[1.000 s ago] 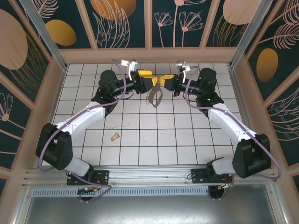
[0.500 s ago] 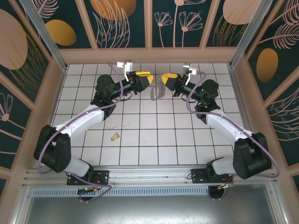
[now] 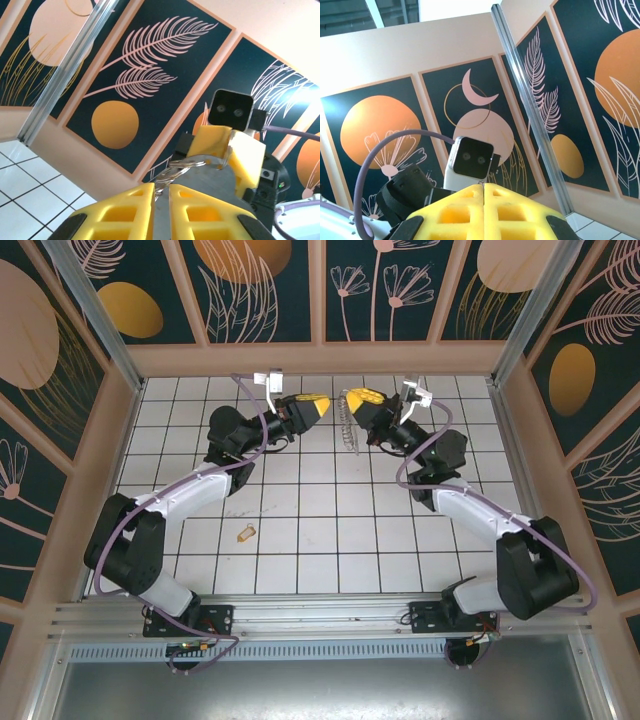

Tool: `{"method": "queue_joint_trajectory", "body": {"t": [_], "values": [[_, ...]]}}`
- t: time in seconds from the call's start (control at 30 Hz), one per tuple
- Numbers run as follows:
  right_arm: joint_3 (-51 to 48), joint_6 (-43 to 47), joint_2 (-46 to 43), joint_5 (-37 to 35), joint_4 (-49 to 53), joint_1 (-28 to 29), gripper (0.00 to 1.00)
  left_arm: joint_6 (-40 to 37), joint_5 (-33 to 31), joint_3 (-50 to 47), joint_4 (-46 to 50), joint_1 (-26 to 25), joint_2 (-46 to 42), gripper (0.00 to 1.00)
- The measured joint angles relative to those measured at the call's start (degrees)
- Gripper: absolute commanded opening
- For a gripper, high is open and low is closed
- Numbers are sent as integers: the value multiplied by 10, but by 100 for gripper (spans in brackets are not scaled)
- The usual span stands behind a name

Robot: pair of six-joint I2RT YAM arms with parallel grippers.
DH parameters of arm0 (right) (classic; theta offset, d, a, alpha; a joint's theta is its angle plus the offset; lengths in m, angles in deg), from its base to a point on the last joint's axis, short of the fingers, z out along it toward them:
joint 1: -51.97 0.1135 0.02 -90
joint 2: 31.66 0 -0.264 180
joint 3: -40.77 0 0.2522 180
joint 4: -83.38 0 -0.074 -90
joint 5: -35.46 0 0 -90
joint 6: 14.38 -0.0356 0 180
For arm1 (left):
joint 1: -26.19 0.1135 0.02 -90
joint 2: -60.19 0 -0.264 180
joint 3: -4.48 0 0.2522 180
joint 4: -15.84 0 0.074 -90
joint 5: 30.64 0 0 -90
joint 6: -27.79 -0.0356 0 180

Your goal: Put the keys on the keyring

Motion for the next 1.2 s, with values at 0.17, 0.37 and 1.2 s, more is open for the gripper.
{"method": "queue_joint_trajectory", "body": {"t": [0.17,0.37,1.2], "values": [[0,-29,27,-6,-37,2,0,11,0,0,-21,-3,0,18],[0,-63,46,-7,-84,7,0,26,0,0,-47,-4,0,24],[0,-124,101,-24,-163,23,0,111,0,2,-189,-16,38,30]]}}
